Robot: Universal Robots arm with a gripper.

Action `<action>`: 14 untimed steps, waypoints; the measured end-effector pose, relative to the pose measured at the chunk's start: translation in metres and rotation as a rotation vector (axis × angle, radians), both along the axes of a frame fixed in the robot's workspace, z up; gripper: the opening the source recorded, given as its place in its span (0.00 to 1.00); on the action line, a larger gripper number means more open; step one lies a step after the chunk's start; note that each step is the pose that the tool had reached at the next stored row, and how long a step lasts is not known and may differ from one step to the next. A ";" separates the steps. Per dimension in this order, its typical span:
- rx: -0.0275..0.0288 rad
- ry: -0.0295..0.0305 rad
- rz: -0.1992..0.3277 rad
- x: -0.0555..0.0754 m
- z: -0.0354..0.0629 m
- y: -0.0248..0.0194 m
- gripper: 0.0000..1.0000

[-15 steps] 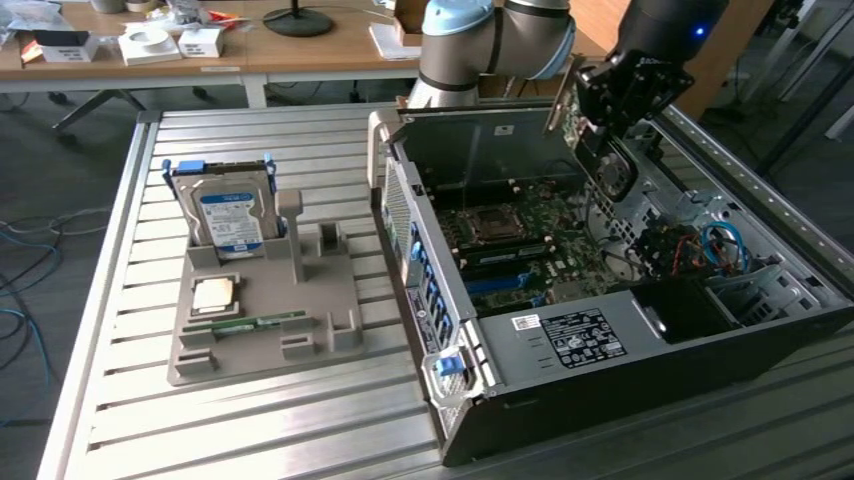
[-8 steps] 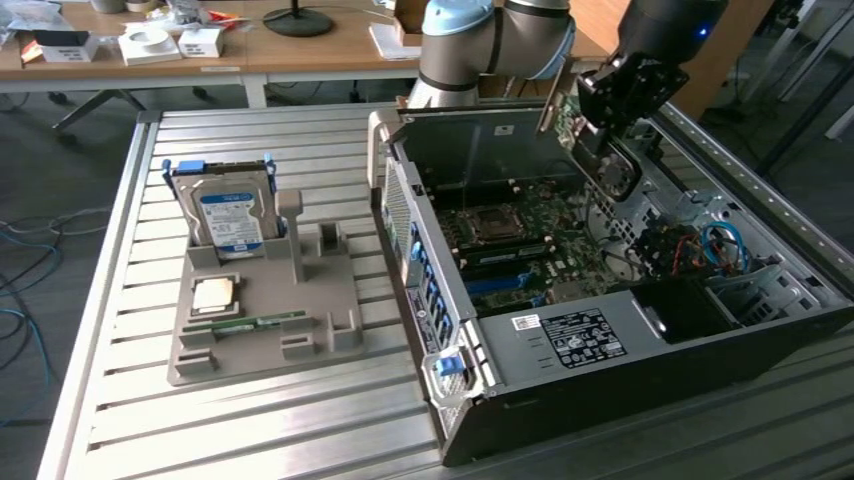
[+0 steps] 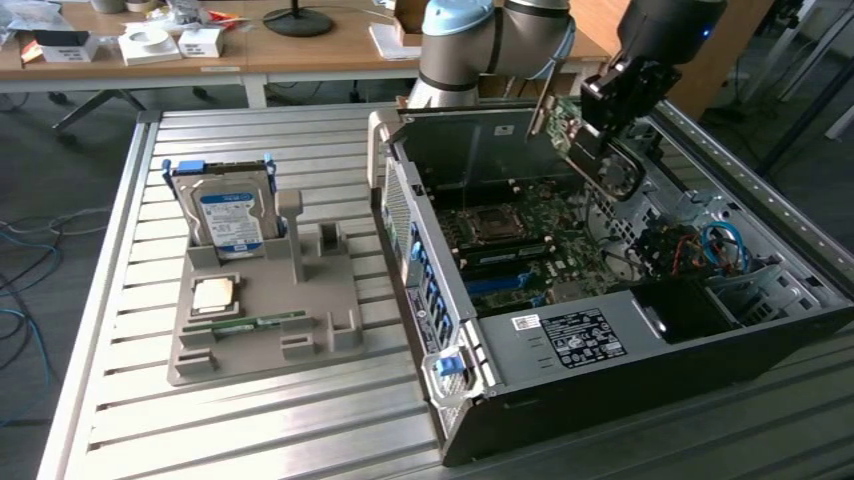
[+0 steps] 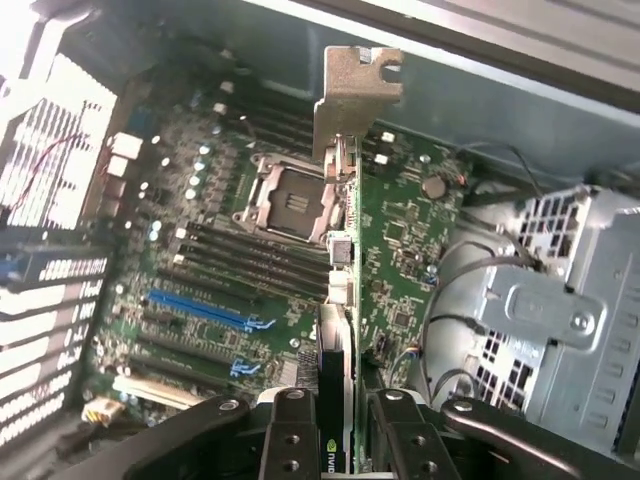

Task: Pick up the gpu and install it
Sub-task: 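Insert the gpu into the slot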

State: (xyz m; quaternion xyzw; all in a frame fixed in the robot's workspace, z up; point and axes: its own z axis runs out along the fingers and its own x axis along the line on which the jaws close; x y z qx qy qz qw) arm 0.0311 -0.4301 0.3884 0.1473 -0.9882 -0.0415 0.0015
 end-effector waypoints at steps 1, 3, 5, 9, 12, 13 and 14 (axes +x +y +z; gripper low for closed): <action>-0.0001 0.0000 0.018 0.000 -0.0001 0.0000 0.26; 0.0000 0.0000 0.055 0.000 -0.0005 0.0000 0.26; 0.0000 -0.0001 0.092 0.000 -0.0009 0.0000 0.26; -0.0001 0.0000 0.163 0.000 -0.0016 0.0000 0.26; 0.0000 0.0000 0.219 0.000 -0.0022 0.0000 0.26; -0.0001 0.0000 0.237 0.000 -0.0024 0.0000 0.26; -0.0001 0.0000 0.254 0.000 -0.0026 0.0000 0.26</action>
